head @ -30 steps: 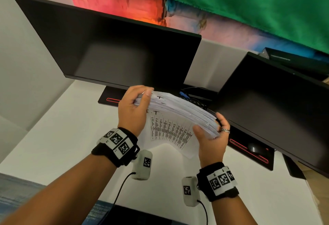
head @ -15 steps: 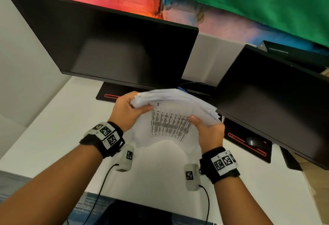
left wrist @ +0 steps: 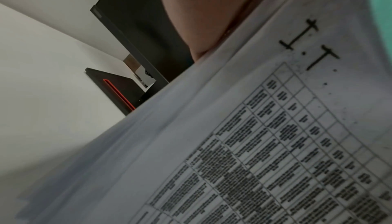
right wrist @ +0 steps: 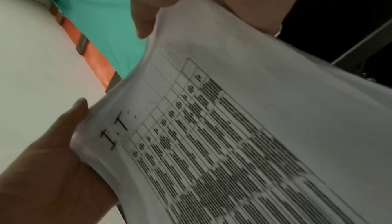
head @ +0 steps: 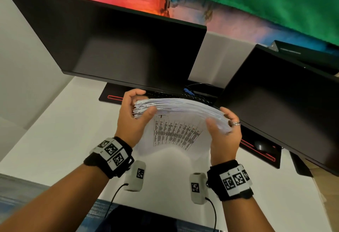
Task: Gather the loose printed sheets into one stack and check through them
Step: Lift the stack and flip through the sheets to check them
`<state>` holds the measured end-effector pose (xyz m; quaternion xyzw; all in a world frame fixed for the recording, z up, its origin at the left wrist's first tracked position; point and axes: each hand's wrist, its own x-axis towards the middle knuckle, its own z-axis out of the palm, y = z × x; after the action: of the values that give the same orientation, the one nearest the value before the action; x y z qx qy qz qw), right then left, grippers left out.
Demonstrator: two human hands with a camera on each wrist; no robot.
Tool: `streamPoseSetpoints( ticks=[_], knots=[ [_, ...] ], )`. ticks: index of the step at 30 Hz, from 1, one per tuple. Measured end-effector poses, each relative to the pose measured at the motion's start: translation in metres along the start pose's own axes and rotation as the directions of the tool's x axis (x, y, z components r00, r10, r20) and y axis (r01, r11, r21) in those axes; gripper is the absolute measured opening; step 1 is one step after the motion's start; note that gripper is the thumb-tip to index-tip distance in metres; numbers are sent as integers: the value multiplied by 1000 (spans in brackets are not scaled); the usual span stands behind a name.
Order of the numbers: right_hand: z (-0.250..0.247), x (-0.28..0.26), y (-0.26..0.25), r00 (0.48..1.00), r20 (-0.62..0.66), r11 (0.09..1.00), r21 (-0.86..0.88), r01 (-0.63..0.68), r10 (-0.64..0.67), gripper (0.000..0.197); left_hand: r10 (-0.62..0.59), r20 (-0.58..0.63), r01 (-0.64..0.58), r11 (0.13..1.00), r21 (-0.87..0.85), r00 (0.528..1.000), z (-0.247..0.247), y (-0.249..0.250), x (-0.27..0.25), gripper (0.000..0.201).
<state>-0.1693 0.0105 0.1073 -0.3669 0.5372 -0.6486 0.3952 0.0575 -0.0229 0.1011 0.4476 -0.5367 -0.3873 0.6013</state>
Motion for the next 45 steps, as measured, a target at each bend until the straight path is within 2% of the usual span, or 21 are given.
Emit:
streamPoseSetpoints(
  ticks=[3,6,10,14,19,21,24,27,30,33,35,38,40,43,45],
  knots=[
    [3,2,-2,997,-30,997,-11,77,-78,27,46,-92,-38,996,80,995,3,3,0,41],
    [6,-3,-2,993,-68,995,-13,95,-96,25,74,-181,-50,990,133,981,6,6,0,32],
    [11,-2,-4,987,-100,991,-66,119,-126,15,89,-147,-66,986,156,985,9,10,3,26],
    [17,-1,-7,977,-190,993,-77,89,-102,7,61,-174,-31,986,165,983,10,14,7,22],
    [21,0,-10,970,-213,990,-97,99,-118,11,27,-148,5,977,214,989,11,20,11,5],
    [20,-1,-10,969,-213,991,-81,109,-124,17,19,-158,17,974,225,987,11,20,14,10],
    [19,-5,-9,971,-183,986,-99,135,-151,10,12,-197,33,974,225,980,10,19,15,14],
    [19,-6,-5,973,-180,983,-134,122,-145,16,12,-186,33,972,234,983,10,20,14,10],
    [18,-7,-3,968,-222,993,-51,107,-116,17,19,-174,21,973,230,985,8,19,14,9],
    [17,-10,0,975,-173,988,-86,126,-139,28,26,-119,0,977,214,993,5,20,14,14],
    [15,-11,3,980,-159,992,-64,107,-116,32,61,-67,-41,963,265,996,4,21,13,14],
    [12,-12,6,986,-148,997,-19,72,-74,36,50,-14,-46,969,241,999,1,25,14,14],
    [9,-13,7,994,-96,998,-22,54,-56,44,58,7,-58,961,271,998,1,25,17,9],
    [6,-16,9,998,-5,997,-40,68,-68,57,18,-56,0,954,301,998,0,24,22,12],
    [5,-17,10,998,26,995,-84,51,-49,69,-41,-117,69,968,241,992,0,22,25,15]
  ],
)
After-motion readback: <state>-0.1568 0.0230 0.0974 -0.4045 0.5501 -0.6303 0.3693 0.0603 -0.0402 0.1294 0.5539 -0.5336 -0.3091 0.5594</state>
